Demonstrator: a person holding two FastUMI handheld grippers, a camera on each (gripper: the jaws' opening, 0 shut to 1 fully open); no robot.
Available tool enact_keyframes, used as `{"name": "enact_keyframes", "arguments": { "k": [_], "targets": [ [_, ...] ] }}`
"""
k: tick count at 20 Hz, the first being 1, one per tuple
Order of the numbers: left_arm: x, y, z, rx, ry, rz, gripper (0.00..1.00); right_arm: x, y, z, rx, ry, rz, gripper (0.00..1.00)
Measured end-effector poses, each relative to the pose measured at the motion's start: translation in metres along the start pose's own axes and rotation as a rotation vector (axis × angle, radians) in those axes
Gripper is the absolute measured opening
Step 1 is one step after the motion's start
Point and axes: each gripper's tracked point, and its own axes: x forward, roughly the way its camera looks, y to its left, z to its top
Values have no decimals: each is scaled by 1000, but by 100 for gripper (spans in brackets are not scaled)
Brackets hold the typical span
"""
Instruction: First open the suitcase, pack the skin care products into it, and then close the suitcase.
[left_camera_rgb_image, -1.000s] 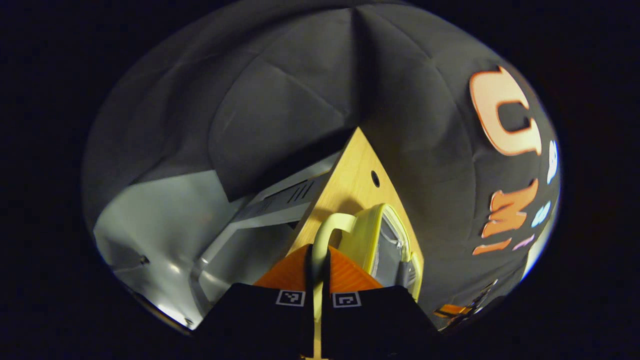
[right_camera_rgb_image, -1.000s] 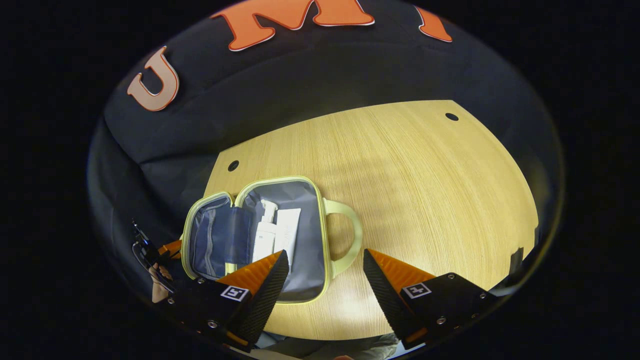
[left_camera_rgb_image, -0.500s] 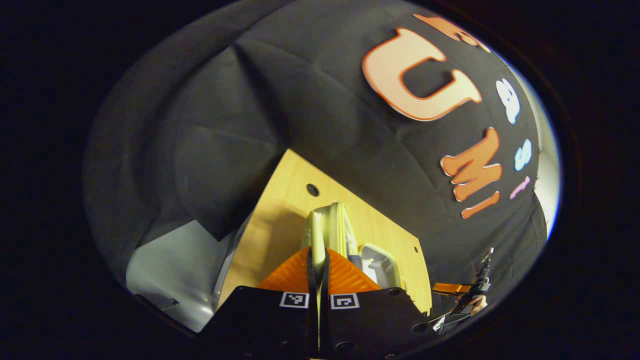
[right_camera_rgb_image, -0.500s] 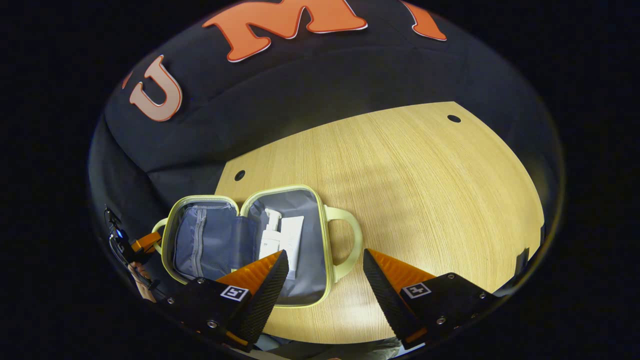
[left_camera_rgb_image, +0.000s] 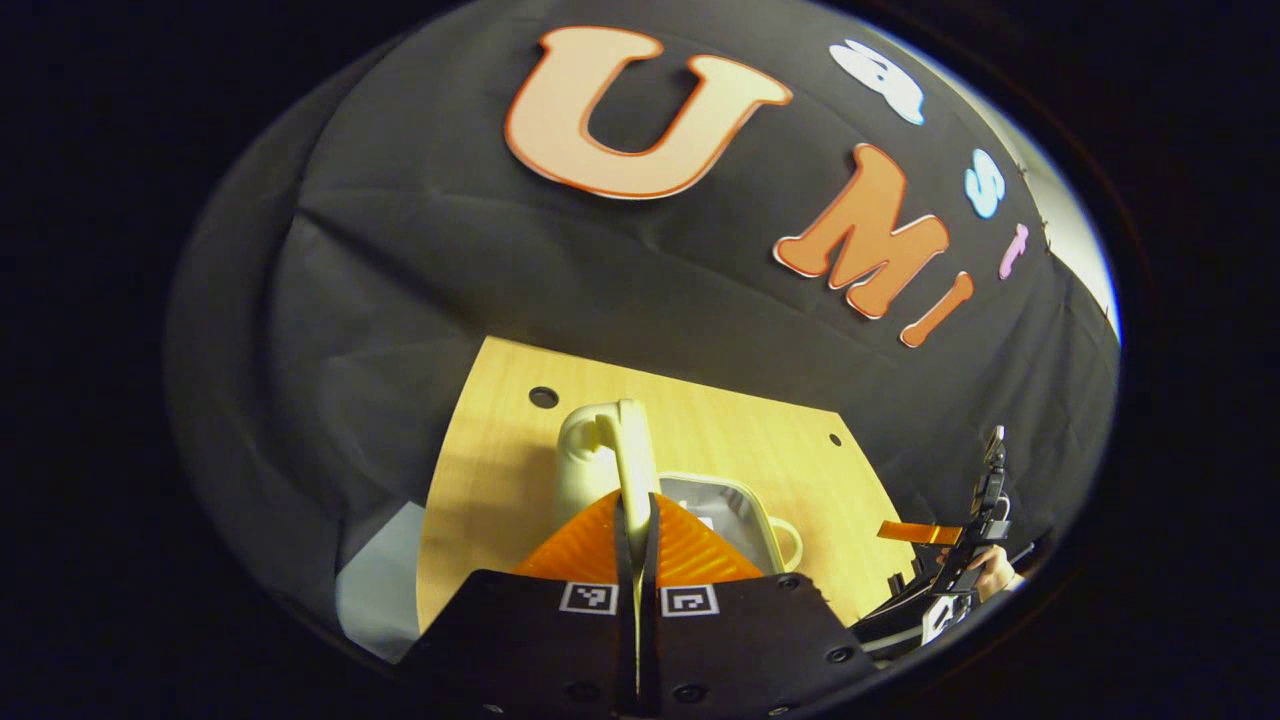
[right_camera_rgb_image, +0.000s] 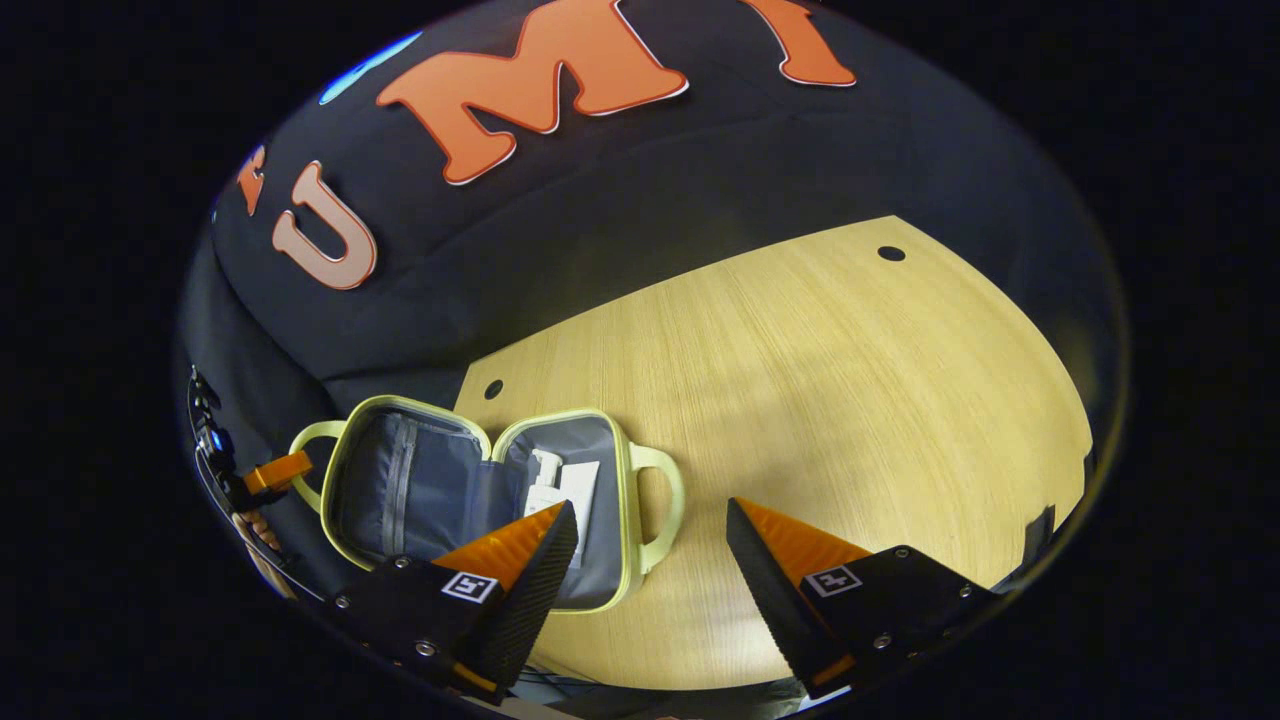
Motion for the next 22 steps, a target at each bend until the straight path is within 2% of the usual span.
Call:
{"name": "enact_keyframes", "arguments": {
  "k": [6,11,14,18,22],
  "targets": [
    [18,-71,0,42,-6,65,1,-21,-55,19,-17,-23,31,96],
    [36,-134,-22,63,7,133,2,-34,-107,38,-21,-53,56,96],
    [68,-175,-39,105,33,183,2,-47,-137,47,3,-48,91,96],
    [122,-233,-84,133,102,198,2,-63,-192,56,-17,-62,71,96],
    [197,-270,-159,189,224,232,1,-69,-236,50,-36,-63,32,96]
  ]
}}
